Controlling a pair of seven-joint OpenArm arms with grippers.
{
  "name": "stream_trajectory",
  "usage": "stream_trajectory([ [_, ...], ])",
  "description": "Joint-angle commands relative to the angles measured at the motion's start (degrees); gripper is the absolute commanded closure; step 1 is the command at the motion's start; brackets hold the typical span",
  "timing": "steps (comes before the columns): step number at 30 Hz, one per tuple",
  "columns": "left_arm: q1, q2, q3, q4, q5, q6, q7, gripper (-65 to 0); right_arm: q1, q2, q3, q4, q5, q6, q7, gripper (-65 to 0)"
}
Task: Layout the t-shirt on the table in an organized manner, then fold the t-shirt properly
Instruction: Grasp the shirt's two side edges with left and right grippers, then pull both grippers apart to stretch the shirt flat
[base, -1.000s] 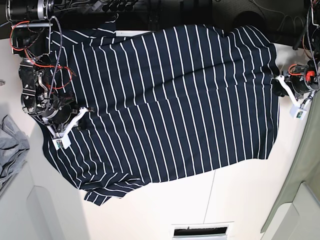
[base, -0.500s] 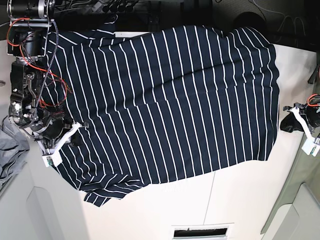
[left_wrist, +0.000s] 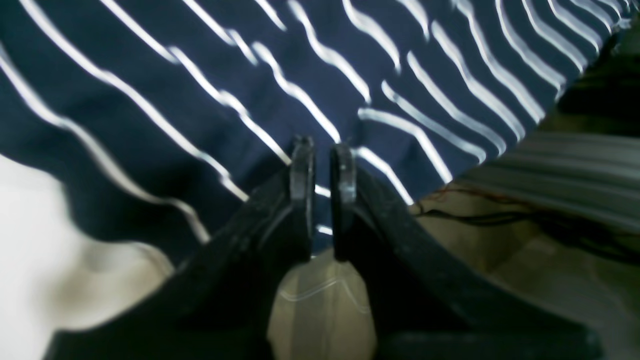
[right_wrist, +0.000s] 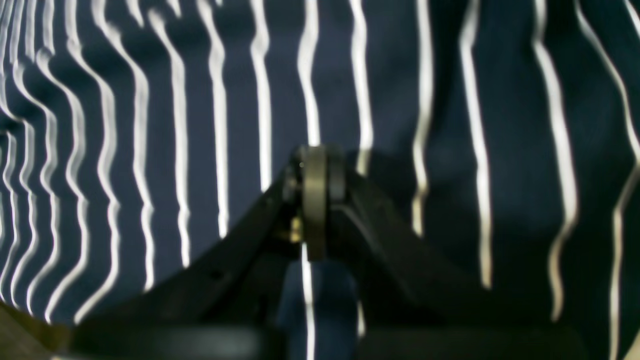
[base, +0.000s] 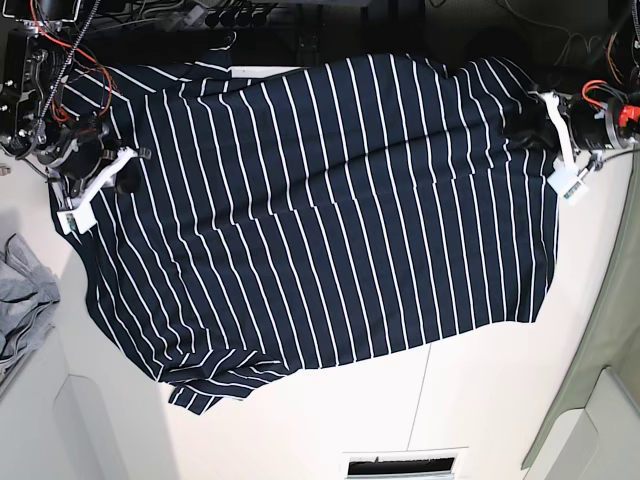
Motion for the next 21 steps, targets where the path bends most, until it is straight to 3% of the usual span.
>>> stream_trajectory([
  [1,-0.5,0.1,-0.5,0.3,1.4,-0.5,-2.3,-6.9,0.5,0.5,0.2,1.1,1.2,0.8,1.5,0.0],
  [3,-1.0,2.5,-0.5,-1.5,7.0,-0.5,-5.5,-6.9,0.3,0.5,0.1,0.7,1.2,0.9,2.2,0.0],
  [7,-4.9,5.1,0.4,-9.0,13.7,4.4,-8.3,-6.9,0.5,0.5,0.1,-2.3,0.9,0.9,3.3,0.0],
  [13,-16.5,5.3,5.4,-22.9,18.5,4.5,-9.2,-6.9,0.7,0.5,0.1,-8.2,-1.6,0.9,8.0,0.0],
  [21,-32.3,5.4,18.1,-35.1,25.3,9.4,-15.0,-6.9,6.0,0.5,0.1,-13.7,-3.0,0.9,10.5,0.0],
])
